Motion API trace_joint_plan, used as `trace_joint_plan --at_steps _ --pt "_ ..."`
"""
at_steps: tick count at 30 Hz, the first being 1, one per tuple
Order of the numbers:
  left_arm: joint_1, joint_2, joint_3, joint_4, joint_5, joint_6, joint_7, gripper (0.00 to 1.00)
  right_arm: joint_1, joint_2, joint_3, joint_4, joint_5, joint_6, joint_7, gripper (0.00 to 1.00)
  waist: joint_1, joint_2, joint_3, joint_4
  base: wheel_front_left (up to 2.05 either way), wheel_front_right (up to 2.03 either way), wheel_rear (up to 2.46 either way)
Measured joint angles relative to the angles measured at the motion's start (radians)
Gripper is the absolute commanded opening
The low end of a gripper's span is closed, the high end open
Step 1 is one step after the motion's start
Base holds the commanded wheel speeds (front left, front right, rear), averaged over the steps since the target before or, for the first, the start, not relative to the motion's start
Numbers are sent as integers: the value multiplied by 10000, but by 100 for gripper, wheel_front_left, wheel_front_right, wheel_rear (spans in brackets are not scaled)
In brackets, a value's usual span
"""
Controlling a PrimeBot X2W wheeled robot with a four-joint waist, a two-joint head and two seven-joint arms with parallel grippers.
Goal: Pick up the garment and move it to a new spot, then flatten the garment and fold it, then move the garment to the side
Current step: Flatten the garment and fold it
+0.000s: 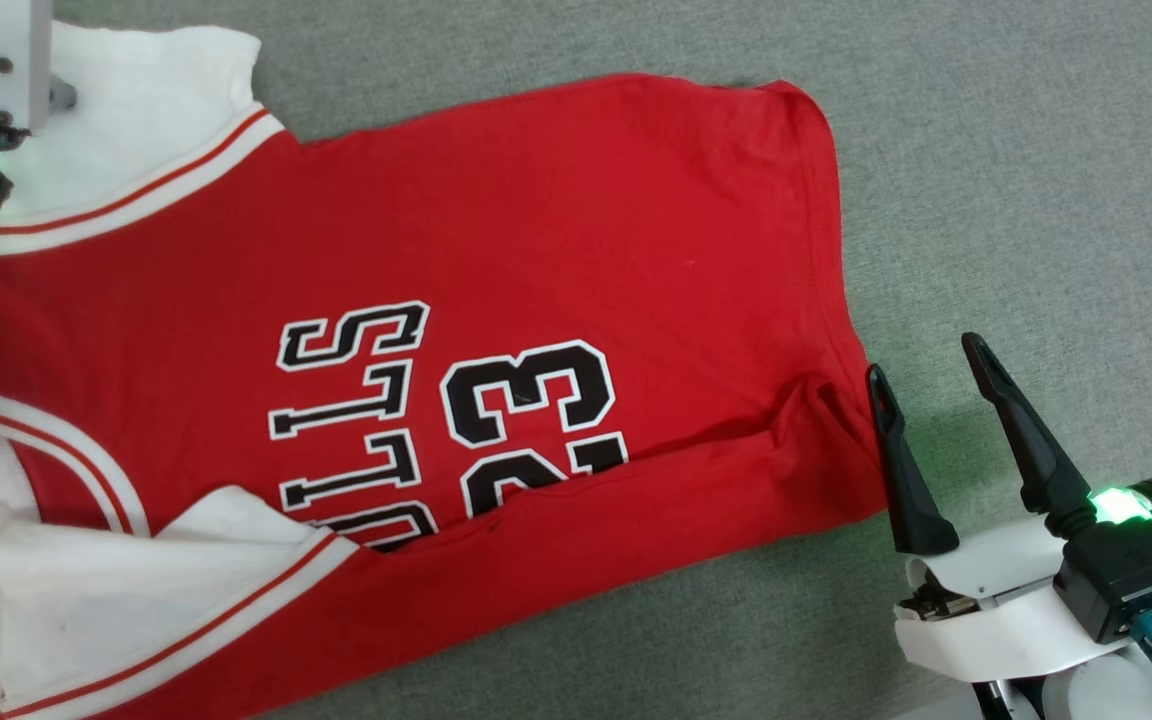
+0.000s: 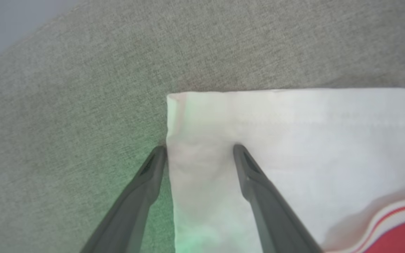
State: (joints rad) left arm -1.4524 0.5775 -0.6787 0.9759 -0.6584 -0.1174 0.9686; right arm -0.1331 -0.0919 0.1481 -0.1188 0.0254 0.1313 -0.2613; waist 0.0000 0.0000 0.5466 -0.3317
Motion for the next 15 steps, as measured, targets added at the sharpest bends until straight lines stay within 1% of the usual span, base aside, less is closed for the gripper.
trace_joint_plan --at_steps 1,2,3,8,11,15 --pt "-11 -52 12 121 -4 115 40 86 -8 8 -6 -10 0 0 0 100 0 0 11 -20 0 0 0" --pt "-14 -100 -19 173 -4 115 48 39 -19 13 -10 -17 0 0 0 100 0 0 16 -36 0 0 0" --pt "-13 -153 0 226 -31 107 40 0 -38 23 -13 -23 2 0 0 100 0 0 15 -48 0 0 0" --pt "94 -393 84 318 -211 102 -566 0 -117 63 -27 -23 10 0 0 100 0 1 -71 -49 0 0 0" --pt "198 -439 17 305 -209 31 -861 0 -117 71 -138 -42 54 0 0 100 0 0 -200 -15 0 0 0" --pt "375 -709 -13 272 -374 -19 -1208 0 -363 -100 -125 -6 119 0 0 100 0 1 -411 120 0 0 0"
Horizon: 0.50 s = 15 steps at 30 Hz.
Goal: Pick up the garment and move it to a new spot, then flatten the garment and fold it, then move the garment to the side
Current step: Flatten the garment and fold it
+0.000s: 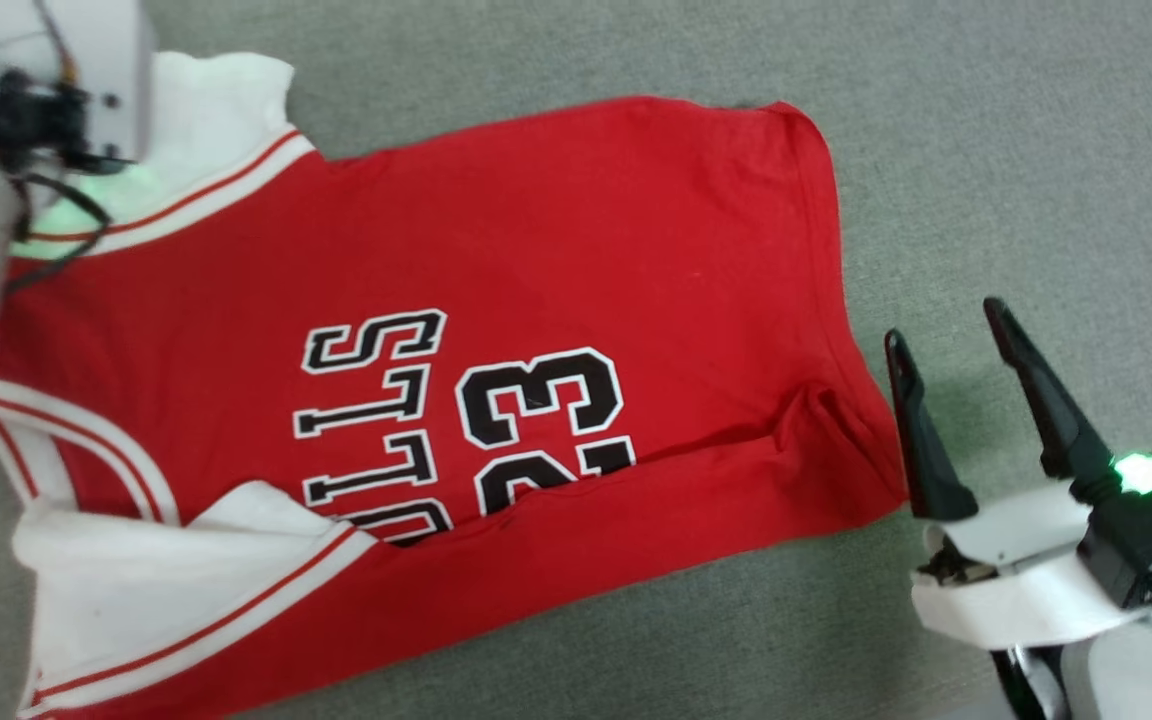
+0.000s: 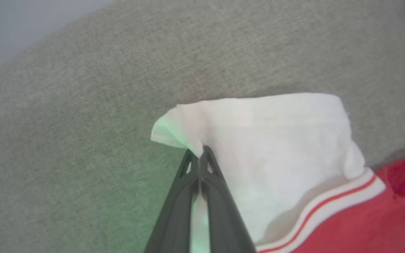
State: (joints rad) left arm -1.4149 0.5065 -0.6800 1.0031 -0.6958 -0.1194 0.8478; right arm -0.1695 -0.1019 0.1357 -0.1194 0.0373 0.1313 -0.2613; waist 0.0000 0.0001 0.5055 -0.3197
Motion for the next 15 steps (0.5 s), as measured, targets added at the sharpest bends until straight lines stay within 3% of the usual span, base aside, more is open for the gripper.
trace_joint_plan --at_steps 7,15 --pt "90 -485 -192 -142 -180 -56 -508 0 -1639 -817 334 1335 669 0 568 100 0 0 -317 436 0 0 0" --pt "-88 -989 -414 -201 -393 -96 -746 0 -5012 -1783 1910 3896 2443 0 3557 100 0 0 -323 968 0 0 0"
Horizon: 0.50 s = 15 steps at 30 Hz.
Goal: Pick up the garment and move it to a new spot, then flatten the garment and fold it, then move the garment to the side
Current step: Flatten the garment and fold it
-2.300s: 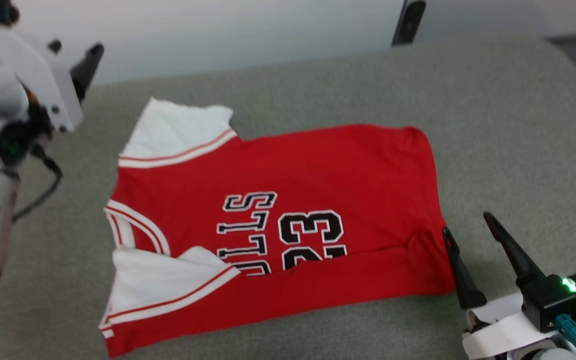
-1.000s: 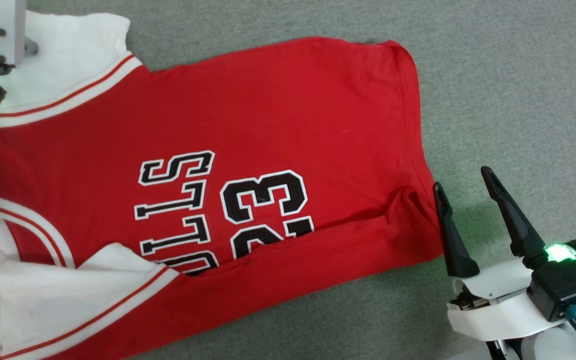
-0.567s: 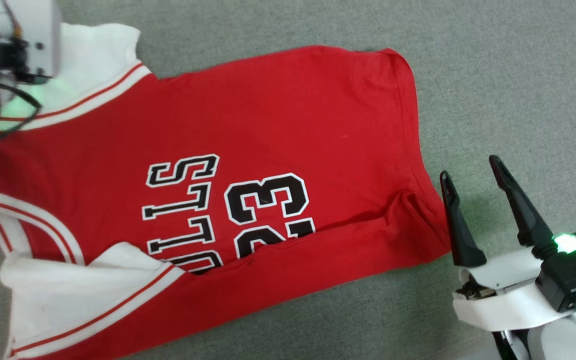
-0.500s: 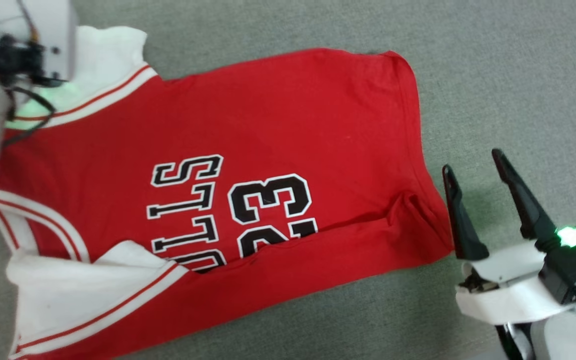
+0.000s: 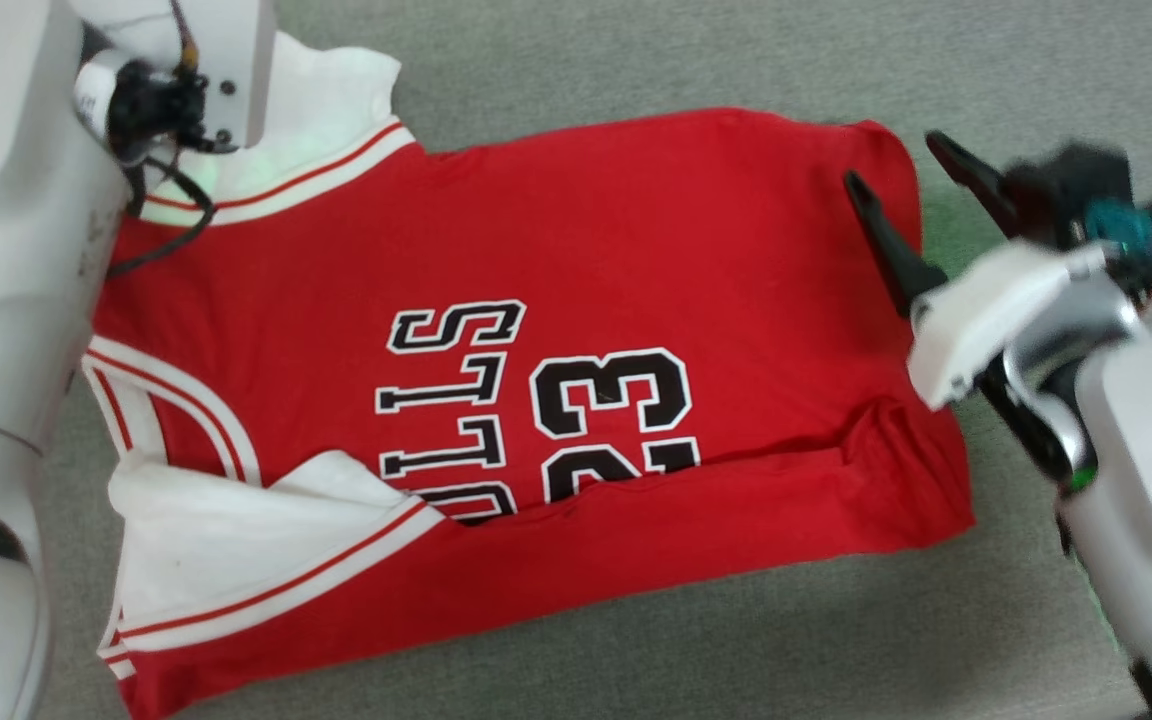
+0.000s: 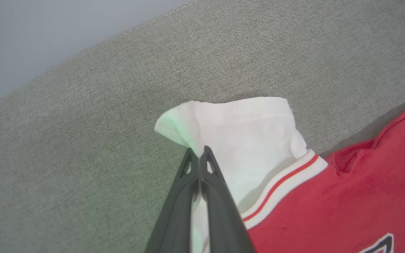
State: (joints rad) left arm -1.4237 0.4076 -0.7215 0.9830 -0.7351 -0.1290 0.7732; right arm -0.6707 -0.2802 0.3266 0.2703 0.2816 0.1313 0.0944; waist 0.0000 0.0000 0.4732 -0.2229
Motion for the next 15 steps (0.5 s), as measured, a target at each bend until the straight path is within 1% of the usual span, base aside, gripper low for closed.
trace_joint_plan --at_steps 4,6,10,12,15 --pt "-125 -157 -153 -46 -107 0 -117 0 -1527 -203 938 1287 673 0 1628 100 -1 0 160 151 0 0 0" --pt "-154 -211 -236 -50 -155 0 -153 0 -2145 -125 1323 1906 1227 -2 2452 100 0 0 245 209 0 0 0" --pt "-329 -263 -378 -58 -263 0 -261 0 -3245 -19 2197 2794 2142 0 3756 100 0 0 384 314 0 0 0" --pt "-360 -301 -464 -46 -316 -2 -278 0 -3650 44 2351 3302 2675 0 4366 100 -1 0 446 363 0 0 0" --pt "-480 -359 -545 -12 -410 -2 -376 0 -4329 86 2623 3979 3154 4 5308 100 0 0 533 437 0 0 0"
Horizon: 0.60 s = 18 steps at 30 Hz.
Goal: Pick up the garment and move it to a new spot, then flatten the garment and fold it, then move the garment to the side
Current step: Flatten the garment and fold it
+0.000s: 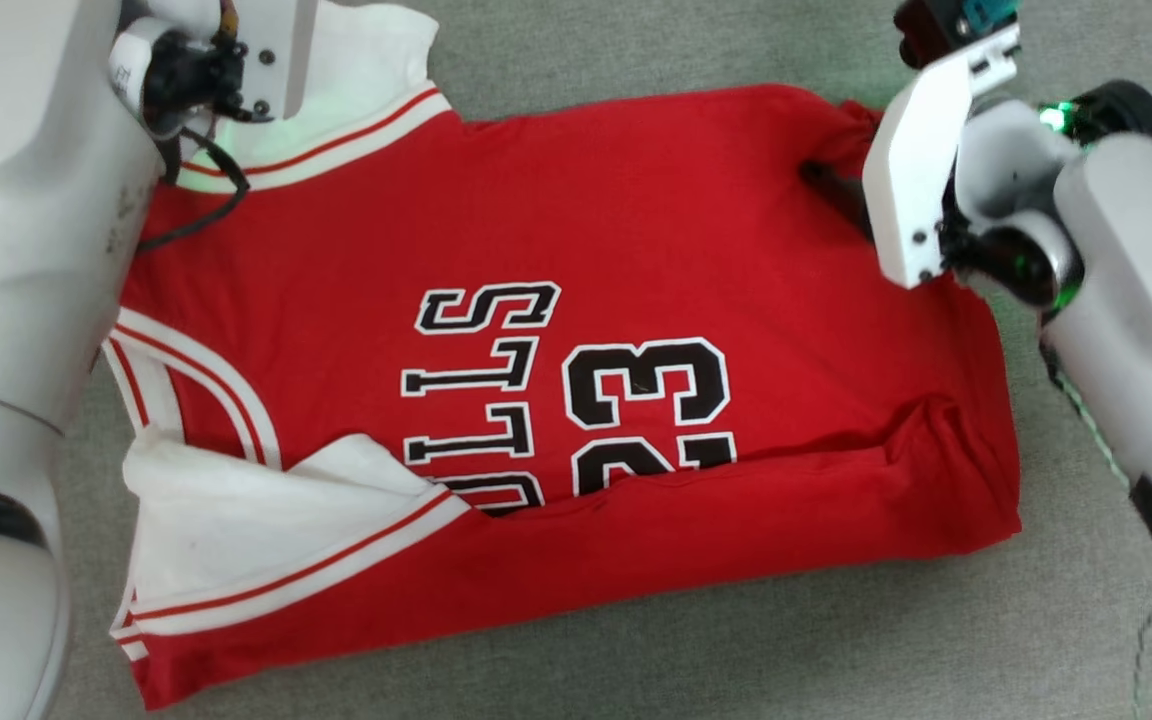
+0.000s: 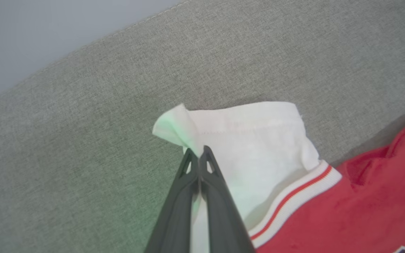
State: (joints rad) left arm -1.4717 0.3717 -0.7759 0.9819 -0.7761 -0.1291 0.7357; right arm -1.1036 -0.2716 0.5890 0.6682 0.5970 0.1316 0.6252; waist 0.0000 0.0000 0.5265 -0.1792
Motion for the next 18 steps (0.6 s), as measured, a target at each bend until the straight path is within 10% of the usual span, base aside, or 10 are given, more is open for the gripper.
trace_joint_plan --at_steps 5,6,18 --pt "-40 -27 -157 100 -161 0 -144 0 -892 207 217 982 389 6 1271 100 0 0 104 89 0 0 0" --pt "-51 -31 -194 117 -174 0 -161 0 -1023 245 261 1129 462 8 1452 5 0 0 114 107 0 0 0" --pt "115 42 -265 230 -920 -17 -1187 0 -765 -96 970 1505 943 -2 272 0 0 0 -475 331 0 0 0"
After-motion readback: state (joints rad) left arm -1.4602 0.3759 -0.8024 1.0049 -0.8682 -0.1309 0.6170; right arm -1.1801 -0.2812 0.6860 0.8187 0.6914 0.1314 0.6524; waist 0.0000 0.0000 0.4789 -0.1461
